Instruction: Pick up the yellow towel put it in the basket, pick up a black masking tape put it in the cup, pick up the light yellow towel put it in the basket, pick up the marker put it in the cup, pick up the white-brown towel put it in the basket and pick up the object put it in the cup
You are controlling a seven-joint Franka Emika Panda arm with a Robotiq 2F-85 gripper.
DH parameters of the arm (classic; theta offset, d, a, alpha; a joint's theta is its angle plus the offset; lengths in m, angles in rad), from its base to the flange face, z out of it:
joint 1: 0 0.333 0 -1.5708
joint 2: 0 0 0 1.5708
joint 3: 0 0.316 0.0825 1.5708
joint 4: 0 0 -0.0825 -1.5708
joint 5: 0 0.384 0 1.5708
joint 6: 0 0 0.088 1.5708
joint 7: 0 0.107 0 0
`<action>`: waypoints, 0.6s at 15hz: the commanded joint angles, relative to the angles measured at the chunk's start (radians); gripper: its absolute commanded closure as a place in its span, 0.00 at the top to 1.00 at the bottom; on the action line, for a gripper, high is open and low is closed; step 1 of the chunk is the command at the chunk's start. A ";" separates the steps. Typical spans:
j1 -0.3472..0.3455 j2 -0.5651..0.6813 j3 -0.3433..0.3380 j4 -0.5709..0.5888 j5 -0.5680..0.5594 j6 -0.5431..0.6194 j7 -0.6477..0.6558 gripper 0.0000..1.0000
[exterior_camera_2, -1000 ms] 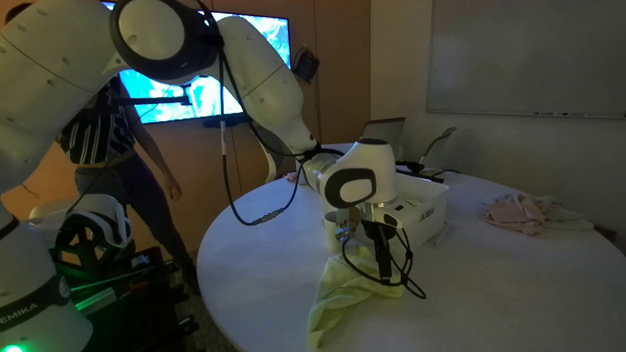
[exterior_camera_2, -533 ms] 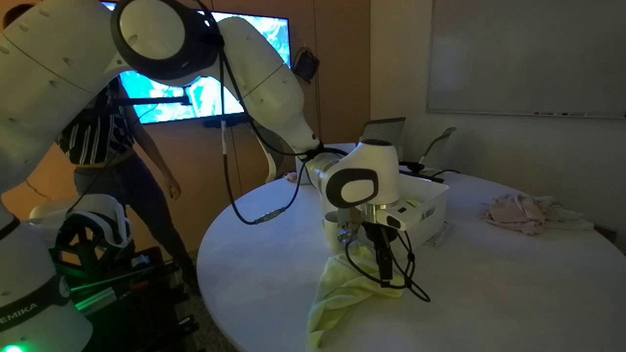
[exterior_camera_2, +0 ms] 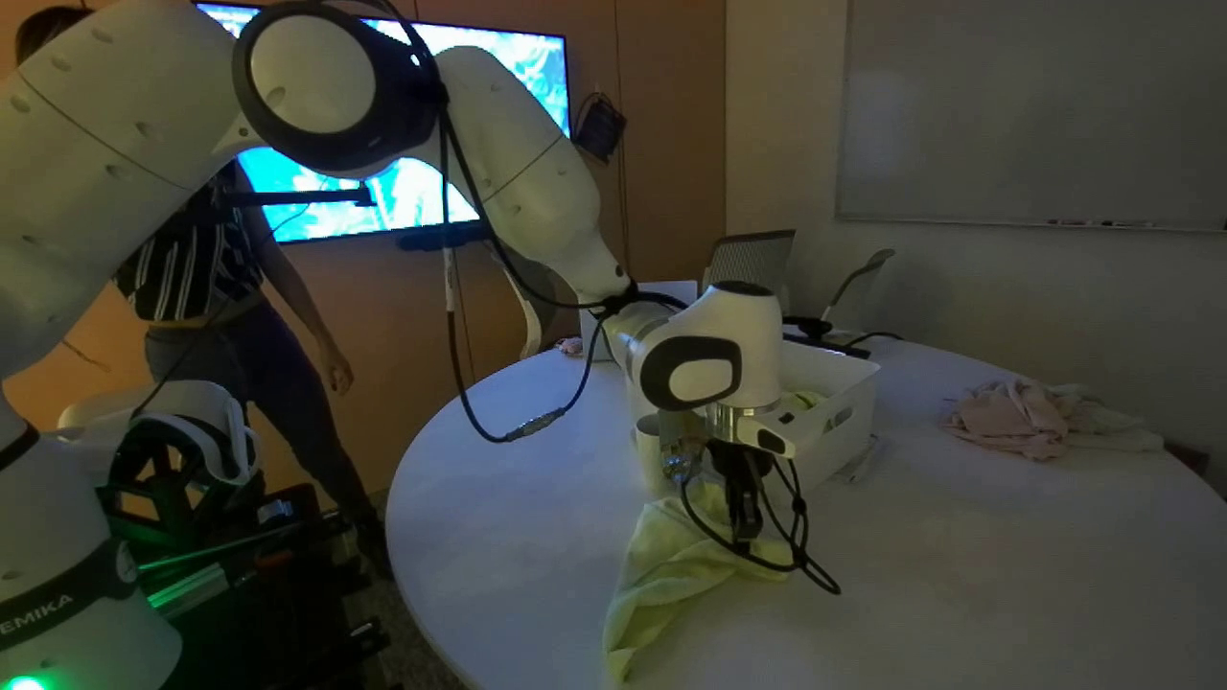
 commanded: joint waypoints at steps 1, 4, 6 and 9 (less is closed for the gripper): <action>-0.006 -0.009 0.013 0.022 0.047 -0.010 -0.052 0.00; 0.003 -0.028 0.007 0.015 0.058 0.011 -0.049 0.01; 0.013 -0.059 -0.001 -0.007 0.059 0.043 -0.037 0.01; 0.019 -0.127 -0.001 -0.054 0.068 0.115 -0.032 0.01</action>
